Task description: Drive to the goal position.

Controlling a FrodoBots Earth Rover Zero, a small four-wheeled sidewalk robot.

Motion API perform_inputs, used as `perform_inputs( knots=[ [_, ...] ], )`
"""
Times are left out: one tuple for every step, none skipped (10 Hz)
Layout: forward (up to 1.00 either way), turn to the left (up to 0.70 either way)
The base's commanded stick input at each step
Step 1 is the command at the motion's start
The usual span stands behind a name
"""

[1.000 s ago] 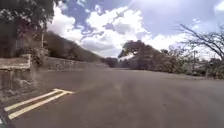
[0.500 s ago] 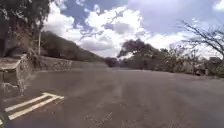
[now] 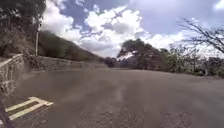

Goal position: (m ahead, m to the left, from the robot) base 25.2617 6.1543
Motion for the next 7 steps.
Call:
perform_inputs(
  knots=[
    [0.70, 0.00],
    [0.70, 0.00],
    [0.70, 0.00],
    [0.70, 0.00],
    [0.70, 0.00],
    [0.70, 0.00],
    [0.70, 0.00]
  ],
)
